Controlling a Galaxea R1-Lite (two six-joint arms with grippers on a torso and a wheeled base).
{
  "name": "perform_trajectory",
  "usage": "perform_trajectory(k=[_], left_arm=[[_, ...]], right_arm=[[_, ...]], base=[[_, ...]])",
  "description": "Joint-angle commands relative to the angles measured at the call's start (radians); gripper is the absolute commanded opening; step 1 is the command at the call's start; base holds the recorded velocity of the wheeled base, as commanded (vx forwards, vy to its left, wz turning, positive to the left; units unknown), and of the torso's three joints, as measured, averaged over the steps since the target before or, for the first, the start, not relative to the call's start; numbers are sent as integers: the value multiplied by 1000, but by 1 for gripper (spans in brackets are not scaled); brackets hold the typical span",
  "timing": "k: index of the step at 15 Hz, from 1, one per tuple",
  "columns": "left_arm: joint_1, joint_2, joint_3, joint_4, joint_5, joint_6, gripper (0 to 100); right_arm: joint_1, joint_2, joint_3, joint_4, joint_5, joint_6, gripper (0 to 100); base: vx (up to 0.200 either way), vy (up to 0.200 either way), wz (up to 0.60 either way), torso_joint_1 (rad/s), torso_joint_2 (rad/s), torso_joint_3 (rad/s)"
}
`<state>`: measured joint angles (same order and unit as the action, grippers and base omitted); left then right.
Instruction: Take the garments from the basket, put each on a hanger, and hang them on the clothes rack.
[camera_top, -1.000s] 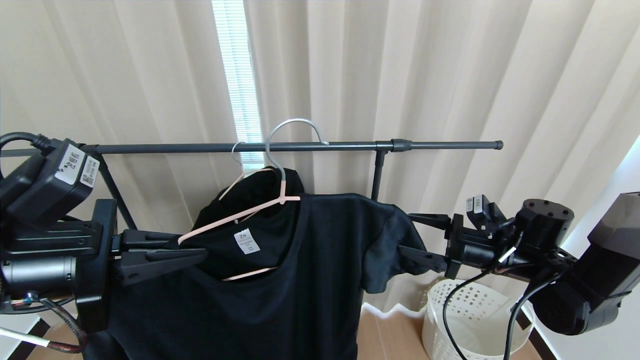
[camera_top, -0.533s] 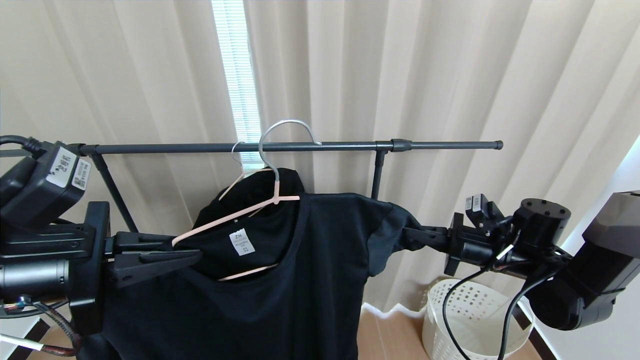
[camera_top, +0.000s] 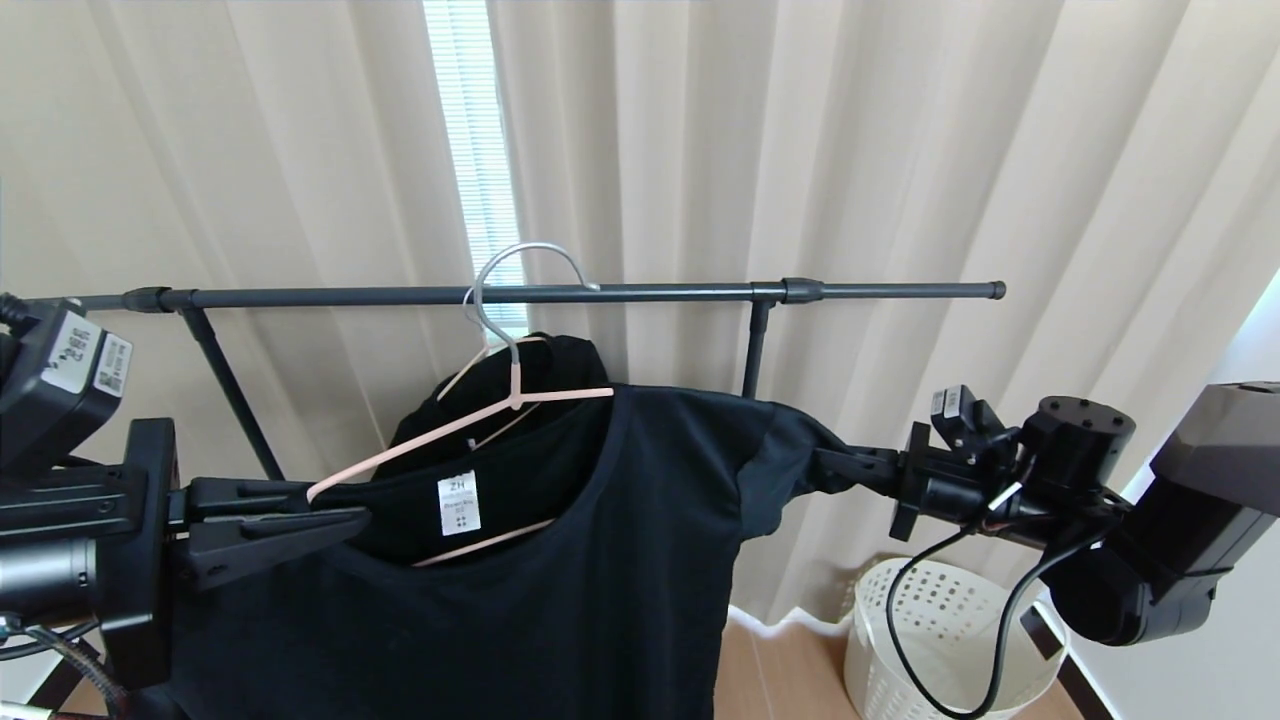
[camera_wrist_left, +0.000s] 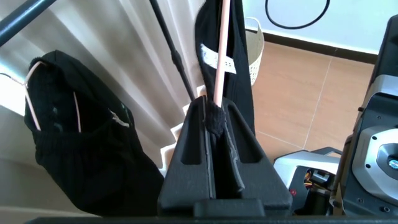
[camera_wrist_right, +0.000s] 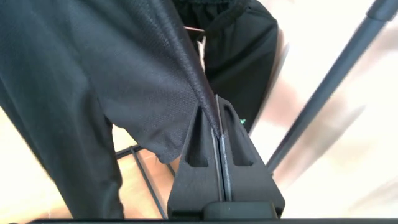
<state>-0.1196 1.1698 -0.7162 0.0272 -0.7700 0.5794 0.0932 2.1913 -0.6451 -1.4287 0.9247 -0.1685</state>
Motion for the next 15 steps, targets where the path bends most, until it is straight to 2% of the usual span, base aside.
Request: perform_trajectory(k=[1,5,10,11,13,15], left_arm=[[12,-7,7,0,0,0,0],[29,-9,18,0,-2,-1,0],[40,-1,20,0,0,-23,0],[40,1,18,-1,0,-23,0],[41,4,17,-1,1,-30,0],[43,21,15,-13,3,-69,0]], right_arm=[[-15,30,-21,1,0,0,0],[-44,79,-62,2,2,1,0],[-44,71,-42,-12,3,1,0],[-44,71,-42,-18,3,1,100],[-38,73,-38,-62,3,1,100],[-29,71,-21,-111,3,1,100]], base=[[0,0,0,0,0,0],[0,0,0,0,0,0],[0,0,0,0,0,0],[0,0,0,0,0,0],[0,0,0,0,0,0],[0,0,0,0,0,0]])
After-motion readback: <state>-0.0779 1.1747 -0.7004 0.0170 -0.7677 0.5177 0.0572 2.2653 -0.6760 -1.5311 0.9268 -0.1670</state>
